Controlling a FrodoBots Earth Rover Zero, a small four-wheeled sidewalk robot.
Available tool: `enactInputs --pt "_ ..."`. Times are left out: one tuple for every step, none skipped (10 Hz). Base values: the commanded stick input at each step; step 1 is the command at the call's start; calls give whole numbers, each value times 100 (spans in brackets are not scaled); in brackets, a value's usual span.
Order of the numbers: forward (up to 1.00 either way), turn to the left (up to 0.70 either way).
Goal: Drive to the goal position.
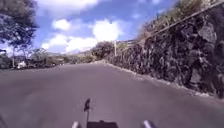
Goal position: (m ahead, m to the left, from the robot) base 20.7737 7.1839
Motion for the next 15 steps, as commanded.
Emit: enactInputs --pt "63 0" --pt "63 0" --pt "63 0" --pt "63 0" --pt "63 0" --pt "63 0" --pt "63 0" --pt "63 0" --pt "63 0" --pt "63 0" --pt "63 0" --pt "63 0" --pt "63 0" --pt "63 0" --pt "63 0"
